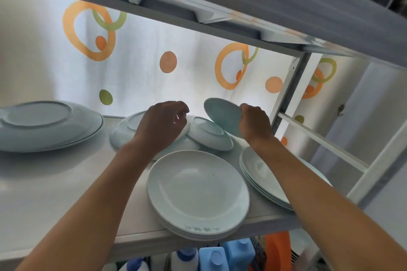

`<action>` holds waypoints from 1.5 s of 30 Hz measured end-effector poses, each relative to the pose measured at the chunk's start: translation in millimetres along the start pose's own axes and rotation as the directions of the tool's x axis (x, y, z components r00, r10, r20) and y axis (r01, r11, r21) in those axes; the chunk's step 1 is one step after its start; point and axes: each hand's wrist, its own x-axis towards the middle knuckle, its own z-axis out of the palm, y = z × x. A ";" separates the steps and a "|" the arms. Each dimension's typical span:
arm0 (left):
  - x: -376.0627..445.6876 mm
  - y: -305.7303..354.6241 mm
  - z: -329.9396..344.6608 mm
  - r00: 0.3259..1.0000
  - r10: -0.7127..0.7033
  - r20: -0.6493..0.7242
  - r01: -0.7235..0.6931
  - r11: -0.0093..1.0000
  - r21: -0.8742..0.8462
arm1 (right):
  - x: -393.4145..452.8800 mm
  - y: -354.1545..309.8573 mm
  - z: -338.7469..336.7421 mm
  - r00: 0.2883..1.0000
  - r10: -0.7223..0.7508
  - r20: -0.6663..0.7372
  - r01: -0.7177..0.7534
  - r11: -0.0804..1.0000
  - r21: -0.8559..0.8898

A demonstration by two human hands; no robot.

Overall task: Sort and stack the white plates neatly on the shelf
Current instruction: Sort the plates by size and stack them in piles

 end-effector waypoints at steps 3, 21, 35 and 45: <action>-1.0 0.3 1.1 1.000 0.000 -0.007 0.000 0.999 -0.036 | 1.2 15.9 -13.0 0.961 -0.059 -0.272 0.099 0.986 0.137; 4.1 13.8 5.8 0.936 -0.287 0.202 0.343 0.623 -0.703 | -82.6 21.9 -49.2 0.771 0.335 0.542 -0.483 -0.247 0.840; 3.2 22.6 -7.8 0.944 -0.309 0.111 0.280 0.581 -0.764 | -106.8 35.8 -63.2 0.971 0.235 0.048 -0.121 0.308 0.944; 5.1 26.7 -9.3 0.959 -0.224 0.172 0.233 0.280 -0.931 | -126.4 37.1 -59.0 0.874 0.078 -0.479 0.243 0.783 0.572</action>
